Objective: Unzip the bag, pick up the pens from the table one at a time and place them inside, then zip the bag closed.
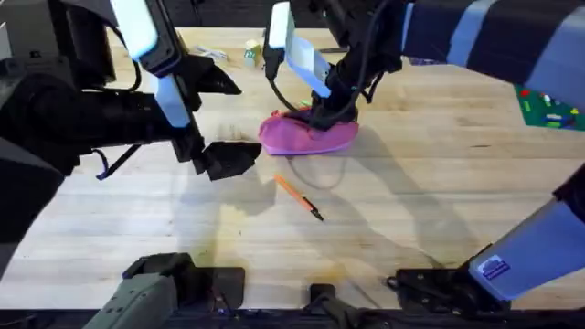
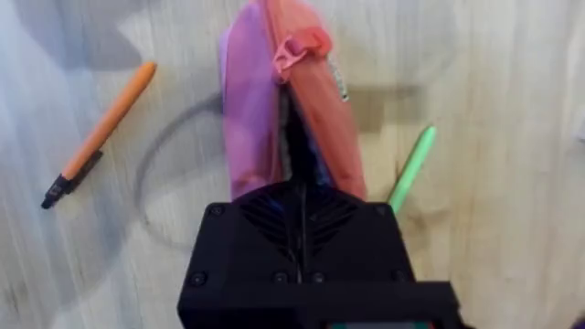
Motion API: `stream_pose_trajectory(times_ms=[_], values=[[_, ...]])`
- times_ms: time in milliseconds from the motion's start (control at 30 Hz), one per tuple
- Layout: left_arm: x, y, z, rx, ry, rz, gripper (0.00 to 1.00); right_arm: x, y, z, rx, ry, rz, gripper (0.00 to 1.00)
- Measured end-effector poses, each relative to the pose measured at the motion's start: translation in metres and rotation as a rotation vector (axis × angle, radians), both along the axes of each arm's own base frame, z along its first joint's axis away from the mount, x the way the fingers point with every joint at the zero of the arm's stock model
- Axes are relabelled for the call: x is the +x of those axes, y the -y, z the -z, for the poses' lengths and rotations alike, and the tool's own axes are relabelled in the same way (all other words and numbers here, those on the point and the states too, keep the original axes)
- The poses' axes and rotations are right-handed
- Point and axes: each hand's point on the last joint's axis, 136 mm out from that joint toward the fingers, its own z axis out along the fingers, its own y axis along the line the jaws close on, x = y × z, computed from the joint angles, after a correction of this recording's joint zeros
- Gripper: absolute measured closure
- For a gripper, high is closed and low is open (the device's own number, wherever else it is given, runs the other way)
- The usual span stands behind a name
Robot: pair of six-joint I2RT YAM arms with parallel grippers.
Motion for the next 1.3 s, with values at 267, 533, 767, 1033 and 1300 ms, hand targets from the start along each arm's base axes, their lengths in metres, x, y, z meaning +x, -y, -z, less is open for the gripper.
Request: stream_pose_trajectory(times_ms=[267, 533, 767, 1033, 1300], values=[[0.0, 0.0, 0.0, 0.0, 0.0, 0.0, 0.008, -0.0002, 0.0001, 0.0015, -0.002, -0.004, 0.0, 0.969], [0.0, 0.0, 0.0, 0.0, 0.0, 0.0, 0.008, -0.0004, 0.0002, 0.0015, -0.003, -0.003, -0.003, 0.244], [0.0, 0.0, 0.0001, 0.0, 0.0, 0.0, 0.008, -0.0003, 0.0003, 0.0016, -0.004, -0.001, -0.007, 0.005], [0.0, 0.0, 0.0, 0.0, 0.0, 0.0, 0.008, -0.0003, 0.0003, 0.0016, -0.004, -0.001, -0.007, 0.004], [0.0, 0.0, 0.0, 0.0, 0.0, 0.0, 0.008, -0.0003, 0.0003, 0.0016, -0.002, -0.009, 0.011, 0.004]])
